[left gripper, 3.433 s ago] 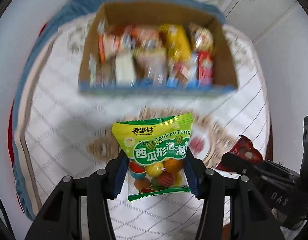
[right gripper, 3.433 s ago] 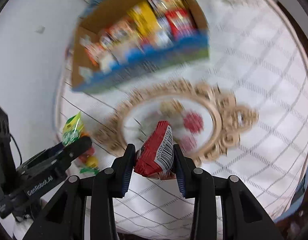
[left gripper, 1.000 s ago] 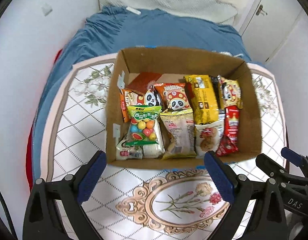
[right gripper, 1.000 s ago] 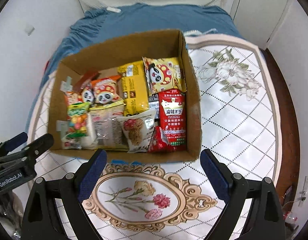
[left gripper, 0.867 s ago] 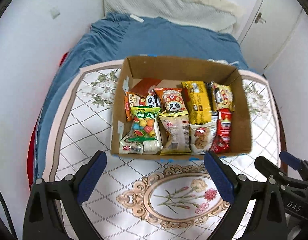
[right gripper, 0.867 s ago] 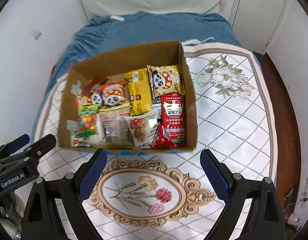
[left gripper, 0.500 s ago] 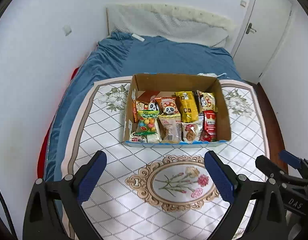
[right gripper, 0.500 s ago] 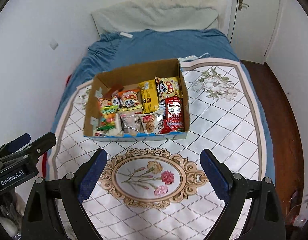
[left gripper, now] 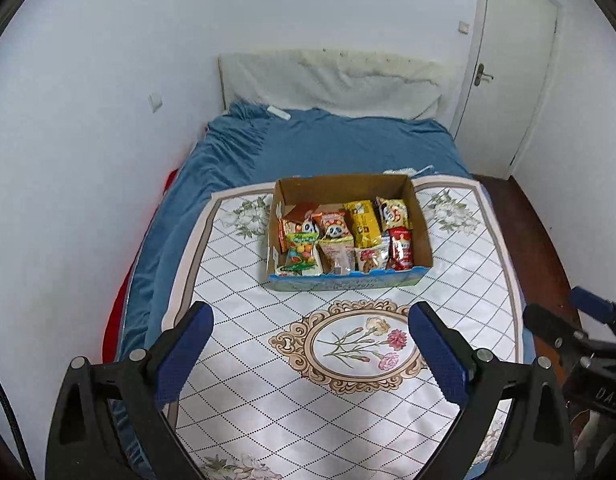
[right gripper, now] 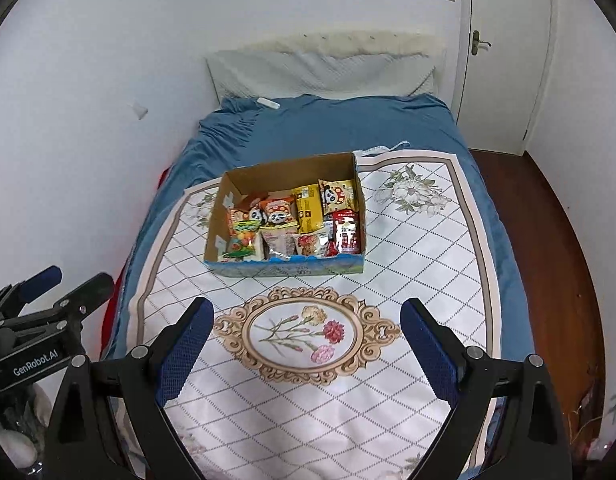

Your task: Organize snacks

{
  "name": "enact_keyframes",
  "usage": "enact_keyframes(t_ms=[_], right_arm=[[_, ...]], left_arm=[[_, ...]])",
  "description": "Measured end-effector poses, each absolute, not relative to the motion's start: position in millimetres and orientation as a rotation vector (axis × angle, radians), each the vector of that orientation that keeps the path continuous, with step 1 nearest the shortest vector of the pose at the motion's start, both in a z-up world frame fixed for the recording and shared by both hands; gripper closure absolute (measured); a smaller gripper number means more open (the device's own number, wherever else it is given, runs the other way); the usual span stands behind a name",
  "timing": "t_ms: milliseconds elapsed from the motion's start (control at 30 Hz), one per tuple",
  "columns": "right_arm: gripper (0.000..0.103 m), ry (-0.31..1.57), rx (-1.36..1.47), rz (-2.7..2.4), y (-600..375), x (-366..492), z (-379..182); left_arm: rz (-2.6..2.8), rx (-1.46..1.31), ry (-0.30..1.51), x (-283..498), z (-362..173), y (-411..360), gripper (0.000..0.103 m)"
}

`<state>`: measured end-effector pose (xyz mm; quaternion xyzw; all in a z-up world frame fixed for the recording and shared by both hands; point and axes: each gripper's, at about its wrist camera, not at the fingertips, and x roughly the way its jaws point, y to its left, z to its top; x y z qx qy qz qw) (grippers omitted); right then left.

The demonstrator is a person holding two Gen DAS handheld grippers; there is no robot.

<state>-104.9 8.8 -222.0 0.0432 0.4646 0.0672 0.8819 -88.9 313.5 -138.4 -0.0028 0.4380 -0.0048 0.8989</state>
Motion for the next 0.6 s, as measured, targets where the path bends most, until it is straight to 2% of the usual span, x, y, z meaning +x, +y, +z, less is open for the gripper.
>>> enact_keyframes(t_ms=[300, 367, 433, 467, 600], right_arm=[[0.007, 0.933, 0.088, 0.149, 3, -136, -191], [0.006, 0.922, 0.081, 0.136, 2, -136, -190], [0.002, 0.919, 0.078, 0.118, 0, -131, -193], [0.001, 0.919, 0.078, 0.106, -2, -129, -195], [0.001, 0.905, 0.064, 0.078, -3, -114, -205]], left_arm=[[-0.018, -0.008, 0.852, -109, -112, 306, 0.003], [-0.018, -0.007, 0.846, -110, -112, 305, 0.003], [-0.023, -0.002, 0.848, -108, -113, 302, 0.003], [-0.021, 0.003, 0.849, -106, -115, 302, 0.0], [-0.008, 0.01, 0.838, -94, -125, 299, 0.0]])
